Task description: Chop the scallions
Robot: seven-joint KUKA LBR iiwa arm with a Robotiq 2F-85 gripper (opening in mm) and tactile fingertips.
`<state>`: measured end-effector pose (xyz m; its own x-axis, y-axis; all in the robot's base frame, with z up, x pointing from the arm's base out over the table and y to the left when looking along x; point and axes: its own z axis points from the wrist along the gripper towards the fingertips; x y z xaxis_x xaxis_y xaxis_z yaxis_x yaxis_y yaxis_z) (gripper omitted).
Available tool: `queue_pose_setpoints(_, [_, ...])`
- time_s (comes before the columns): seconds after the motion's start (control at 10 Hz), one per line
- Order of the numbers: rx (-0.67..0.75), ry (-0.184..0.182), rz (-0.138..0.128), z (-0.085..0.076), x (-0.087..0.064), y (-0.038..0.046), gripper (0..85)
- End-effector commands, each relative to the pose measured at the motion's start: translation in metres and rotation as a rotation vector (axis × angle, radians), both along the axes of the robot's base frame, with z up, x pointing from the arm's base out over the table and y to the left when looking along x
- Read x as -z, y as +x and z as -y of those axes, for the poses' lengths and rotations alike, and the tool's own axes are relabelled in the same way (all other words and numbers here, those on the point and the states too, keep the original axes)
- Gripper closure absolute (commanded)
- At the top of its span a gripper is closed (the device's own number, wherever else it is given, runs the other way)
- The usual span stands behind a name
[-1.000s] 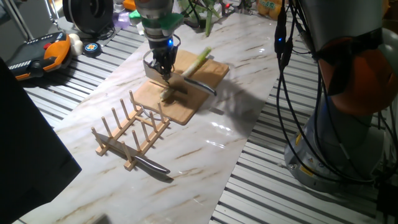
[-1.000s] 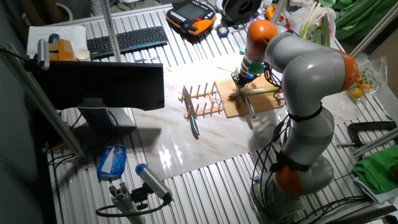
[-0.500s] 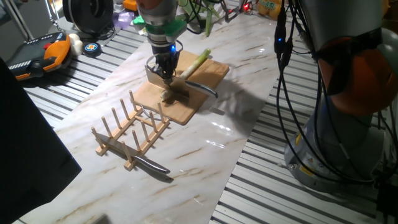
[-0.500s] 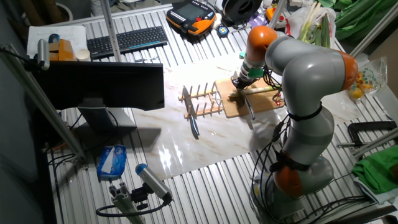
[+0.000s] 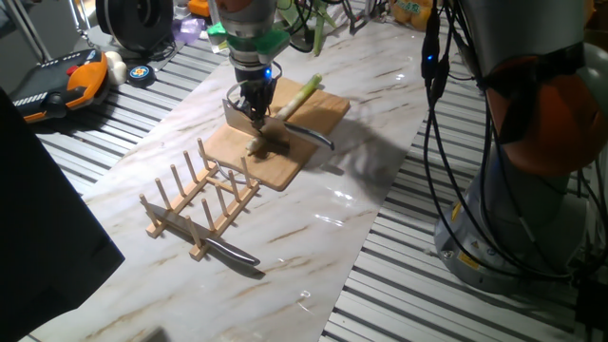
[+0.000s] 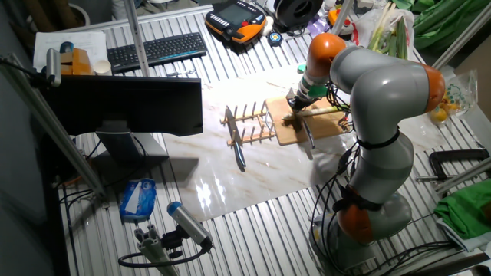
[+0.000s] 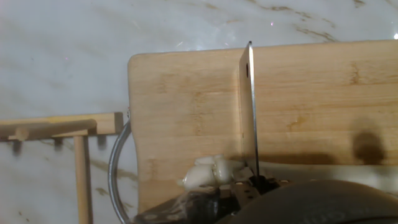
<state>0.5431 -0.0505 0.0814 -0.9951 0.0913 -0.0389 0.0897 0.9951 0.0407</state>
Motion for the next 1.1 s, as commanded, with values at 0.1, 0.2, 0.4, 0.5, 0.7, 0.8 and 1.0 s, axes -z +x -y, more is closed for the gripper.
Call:
queue_pose_setpoints(0.1, [-0.007,0.0,0.024,0.001,0.0,0.0003,84.3])
queue_pose_setpoints(0.2, [-0.01,-0.001,0.024,0.002,-0.001,-0.0002,84.3])
queue_pose_setpoints(0.4, [-0.01,0.01,0.02,0.003,0.001,-0.0008,84.3])
queue_pose_setpoints(0.5, [-0.01,0.013,0.015,0.004,0.005,0.0001,84.3])
queue_pose_setpoints(0.7, [-0.013,0.019,0.012,0.005,0.01,0.0014,84.3])
queue_pose_setpoints(0.8, [-0.013,0.019,0.012,0.004,0.011,0.0023,84.3])
queue_pose_setpoints(1.0, [-0.015,0.018,0.011,0.004,0.008,0.0019,84.3])
